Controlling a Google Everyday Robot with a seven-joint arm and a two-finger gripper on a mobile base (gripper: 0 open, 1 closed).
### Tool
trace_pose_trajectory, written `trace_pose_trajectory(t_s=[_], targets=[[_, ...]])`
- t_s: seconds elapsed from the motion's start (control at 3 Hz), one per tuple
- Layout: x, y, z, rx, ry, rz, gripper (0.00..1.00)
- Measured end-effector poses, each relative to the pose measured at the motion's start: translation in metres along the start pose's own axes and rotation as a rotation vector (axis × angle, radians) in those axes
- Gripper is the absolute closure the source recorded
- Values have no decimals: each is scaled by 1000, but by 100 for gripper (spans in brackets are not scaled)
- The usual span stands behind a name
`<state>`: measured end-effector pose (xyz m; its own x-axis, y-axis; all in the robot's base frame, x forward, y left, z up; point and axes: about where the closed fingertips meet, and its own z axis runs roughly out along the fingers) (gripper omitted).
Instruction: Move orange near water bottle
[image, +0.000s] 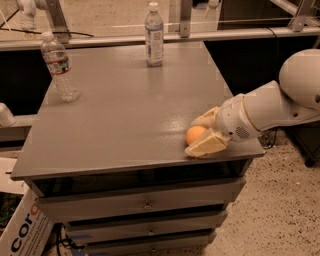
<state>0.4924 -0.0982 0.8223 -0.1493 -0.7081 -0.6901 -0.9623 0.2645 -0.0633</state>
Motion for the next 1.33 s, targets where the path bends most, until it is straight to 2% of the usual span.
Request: trace_pose_trajectory(t_s=[0.33, 0.67, 1.0, 1.33], targets=[[-1, -6, -4, 9, -4, -4, 64], [-18, -22, -12, 31, -18, -23, 88], [-56, -43, -31, 63, -72, -41, 100], [-56, -43, -31, 63, -72, -42, 100]])
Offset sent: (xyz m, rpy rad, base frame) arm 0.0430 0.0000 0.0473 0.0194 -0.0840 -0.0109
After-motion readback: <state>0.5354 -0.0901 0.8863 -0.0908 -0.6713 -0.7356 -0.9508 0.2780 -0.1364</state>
